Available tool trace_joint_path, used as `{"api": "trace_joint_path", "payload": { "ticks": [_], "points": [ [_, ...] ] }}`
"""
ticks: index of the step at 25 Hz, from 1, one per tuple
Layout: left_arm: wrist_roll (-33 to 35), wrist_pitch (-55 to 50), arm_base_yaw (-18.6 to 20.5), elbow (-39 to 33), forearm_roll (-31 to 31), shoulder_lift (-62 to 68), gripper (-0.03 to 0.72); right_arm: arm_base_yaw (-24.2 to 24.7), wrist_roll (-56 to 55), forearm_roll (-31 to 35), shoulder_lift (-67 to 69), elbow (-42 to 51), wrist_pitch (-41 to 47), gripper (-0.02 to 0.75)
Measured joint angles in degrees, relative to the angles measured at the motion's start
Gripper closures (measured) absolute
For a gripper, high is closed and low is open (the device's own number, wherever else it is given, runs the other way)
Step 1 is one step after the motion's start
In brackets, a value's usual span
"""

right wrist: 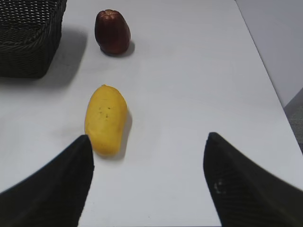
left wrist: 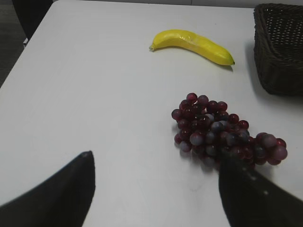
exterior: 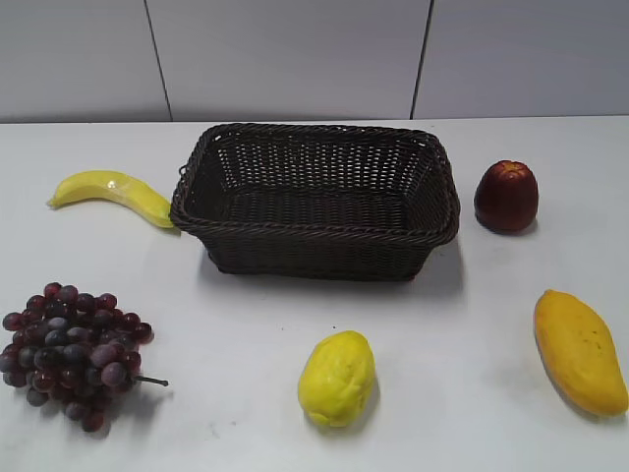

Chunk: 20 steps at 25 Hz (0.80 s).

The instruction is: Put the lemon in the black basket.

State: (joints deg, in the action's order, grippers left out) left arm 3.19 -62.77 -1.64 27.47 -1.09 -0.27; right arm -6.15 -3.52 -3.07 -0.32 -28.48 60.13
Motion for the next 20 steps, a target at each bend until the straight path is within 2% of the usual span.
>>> {"api": "trace_joint_path", "payload": {
  "ticks": [16, 20],
  "points": [
    [0.0, 0.8, 0.0, 0.4, -0.8, 0.0, 0.09, 0.0, 0.0, 0.0, 0.0, 0.0, -0.1, 0.148],
    [0.0, 11.7, 0.0, 2.4, -4.9, 0.6, 0.093, 0.0, 0.0, 0.0, 0.0, 0.0, -0.1, 0.148]
  ]
}}
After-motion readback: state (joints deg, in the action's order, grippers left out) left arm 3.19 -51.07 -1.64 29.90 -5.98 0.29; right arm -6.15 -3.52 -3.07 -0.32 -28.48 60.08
